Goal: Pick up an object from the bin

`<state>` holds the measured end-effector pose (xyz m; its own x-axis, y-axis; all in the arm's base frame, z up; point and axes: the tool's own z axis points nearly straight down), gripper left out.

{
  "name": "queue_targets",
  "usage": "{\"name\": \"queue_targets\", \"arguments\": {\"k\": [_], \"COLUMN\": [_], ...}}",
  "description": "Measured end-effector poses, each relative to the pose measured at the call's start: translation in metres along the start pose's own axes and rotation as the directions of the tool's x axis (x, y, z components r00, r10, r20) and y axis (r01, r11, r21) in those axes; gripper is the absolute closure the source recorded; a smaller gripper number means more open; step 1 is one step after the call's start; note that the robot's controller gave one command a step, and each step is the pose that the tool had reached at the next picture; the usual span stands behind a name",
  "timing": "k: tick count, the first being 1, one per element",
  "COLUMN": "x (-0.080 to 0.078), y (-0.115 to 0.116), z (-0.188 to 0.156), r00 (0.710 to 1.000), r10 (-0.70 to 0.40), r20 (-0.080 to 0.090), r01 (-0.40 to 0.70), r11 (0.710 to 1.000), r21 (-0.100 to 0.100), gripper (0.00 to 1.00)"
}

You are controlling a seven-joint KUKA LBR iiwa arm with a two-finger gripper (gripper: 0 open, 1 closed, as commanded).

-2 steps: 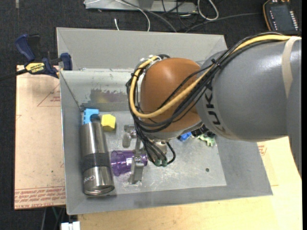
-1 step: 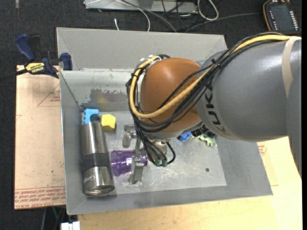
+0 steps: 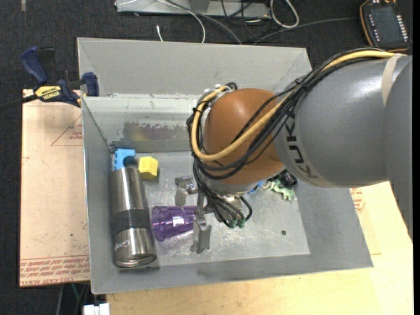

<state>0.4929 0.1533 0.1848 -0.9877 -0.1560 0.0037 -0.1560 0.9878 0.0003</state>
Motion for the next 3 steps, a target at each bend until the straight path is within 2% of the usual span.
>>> {"name": "queue_targets", "arguments": {"k": [1,2,3], "x": [0.001,0.005,0.004], "y": [0.003,0.0,0.018], "z": [-0.047,0.016,0.022], "r00": [0.938,0.987,1.0], "r10": [0.348,-0.161,0.022], "r20": [0.005,0.002,0.007], "r01": [-0.347,0.161,-0.022], "r11": [0.938,0.987,1.0], "r21": [-0.004,-0.002,-0.004], "gripper": [0.0,0.0,0.0]}}
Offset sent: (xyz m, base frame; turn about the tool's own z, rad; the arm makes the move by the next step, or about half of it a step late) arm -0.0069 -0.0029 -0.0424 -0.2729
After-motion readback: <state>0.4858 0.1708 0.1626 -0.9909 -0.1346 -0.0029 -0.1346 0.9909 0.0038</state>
